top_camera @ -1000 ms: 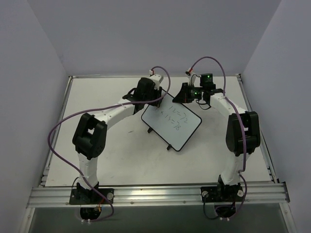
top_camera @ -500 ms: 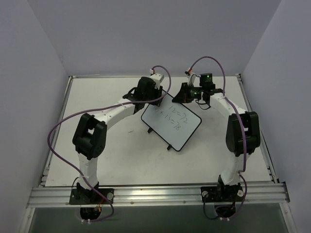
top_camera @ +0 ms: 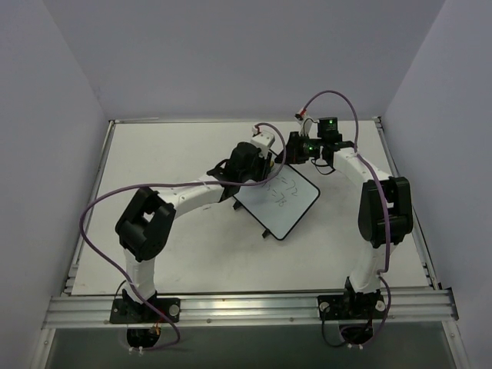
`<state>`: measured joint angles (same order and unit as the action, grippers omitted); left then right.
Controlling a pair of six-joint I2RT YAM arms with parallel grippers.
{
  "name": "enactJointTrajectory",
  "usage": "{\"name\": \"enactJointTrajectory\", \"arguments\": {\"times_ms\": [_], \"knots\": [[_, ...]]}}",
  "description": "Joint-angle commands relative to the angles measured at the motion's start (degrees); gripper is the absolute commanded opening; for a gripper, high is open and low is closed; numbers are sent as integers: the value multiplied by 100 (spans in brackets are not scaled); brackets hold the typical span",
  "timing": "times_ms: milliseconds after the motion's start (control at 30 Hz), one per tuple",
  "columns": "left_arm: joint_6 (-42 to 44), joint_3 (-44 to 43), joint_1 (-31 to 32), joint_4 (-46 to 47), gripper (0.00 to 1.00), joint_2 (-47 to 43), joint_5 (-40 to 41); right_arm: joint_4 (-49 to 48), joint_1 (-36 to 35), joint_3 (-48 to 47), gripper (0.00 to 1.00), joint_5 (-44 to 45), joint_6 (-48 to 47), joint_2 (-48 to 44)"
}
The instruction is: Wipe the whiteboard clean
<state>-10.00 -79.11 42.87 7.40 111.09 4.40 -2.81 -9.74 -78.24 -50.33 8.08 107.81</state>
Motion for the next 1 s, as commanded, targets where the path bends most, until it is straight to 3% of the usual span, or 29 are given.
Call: {"name": "enactJointTrajectory", "arguments": {"times_ms": [0,533,767,967], "knots": [[-64,80,423,-63,2,159,-370,-264,-213,45,0,-250,-105,-366],[-248,186,1197,-124,2,369,-247,-440,-257,116,0,-188,18,-427],[-213,-104,1575,-581,2,510,-71,-396,-257,72,0,-179,1,-445],[-239,-192,1461,-1152,2,458,491,-361,-266,81,0,-162,-34,-471]]}}
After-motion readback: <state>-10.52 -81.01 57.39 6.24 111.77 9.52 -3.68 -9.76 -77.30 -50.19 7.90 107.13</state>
